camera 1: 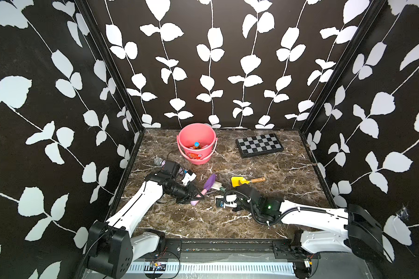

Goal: Brush the soil off the hand trowel and place it into the bucket
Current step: Brush off the soil from the hand trowel.

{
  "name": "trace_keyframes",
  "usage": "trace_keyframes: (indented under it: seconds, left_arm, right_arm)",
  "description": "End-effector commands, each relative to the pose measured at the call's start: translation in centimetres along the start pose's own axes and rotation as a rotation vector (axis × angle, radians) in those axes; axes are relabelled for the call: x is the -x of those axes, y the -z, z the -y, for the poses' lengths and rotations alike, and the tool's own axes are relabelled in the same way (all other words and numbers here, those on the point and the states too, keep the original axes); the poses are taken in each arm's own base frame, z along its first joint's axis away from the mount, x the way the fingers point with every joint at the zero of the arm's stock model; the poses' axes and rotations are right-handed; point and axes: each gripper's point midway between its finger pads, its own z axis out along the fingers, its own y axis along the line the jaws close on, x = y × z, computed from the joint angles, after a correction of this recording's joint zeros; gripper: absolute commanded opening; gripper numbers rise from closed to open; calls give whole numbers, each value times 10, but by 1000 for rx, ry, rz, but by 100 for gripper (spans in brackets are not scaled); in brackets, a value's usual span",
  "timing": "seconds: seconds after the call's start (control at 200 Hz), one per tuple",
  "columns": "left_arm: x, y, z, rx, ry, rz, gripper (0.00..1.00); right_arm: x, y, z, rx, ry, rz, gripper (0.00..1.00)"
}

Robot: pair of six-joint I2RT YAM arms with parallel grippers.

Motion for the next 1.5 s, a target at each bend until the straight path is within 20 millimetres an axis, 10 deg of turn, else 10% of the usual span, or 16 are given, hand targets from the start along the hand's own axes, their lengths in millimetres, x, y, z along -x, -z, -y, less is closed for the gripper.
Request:
trace_keyframes:
  seconds: [0.0, 0.471, 0.741, 1.207, 1.492]
  left_arm:
    - [-10, 4, -6, 68, -27, -27, 0]
    - [-2, 13, -4, 129, -73, -5, 0]
    - [-9, 16, -25, 326, -145, -43, 0]
    - [-11, 22, -26, 442, -248, -63, 0]
    - [-2, 32, -39, 557, -282, -46, 0]
  right_arm:
    - [-1, -2, 35, -99, -10, -25, 0]
    - [16, -7, -22, 72, -39, 29, 0]
    - [43, 0, 0, 12, 1, 79, 0]
    - [-36, -19, 12, -53, -145, -155, 0]
    - [-42, 6, 39, -145, -366, -122, 0]
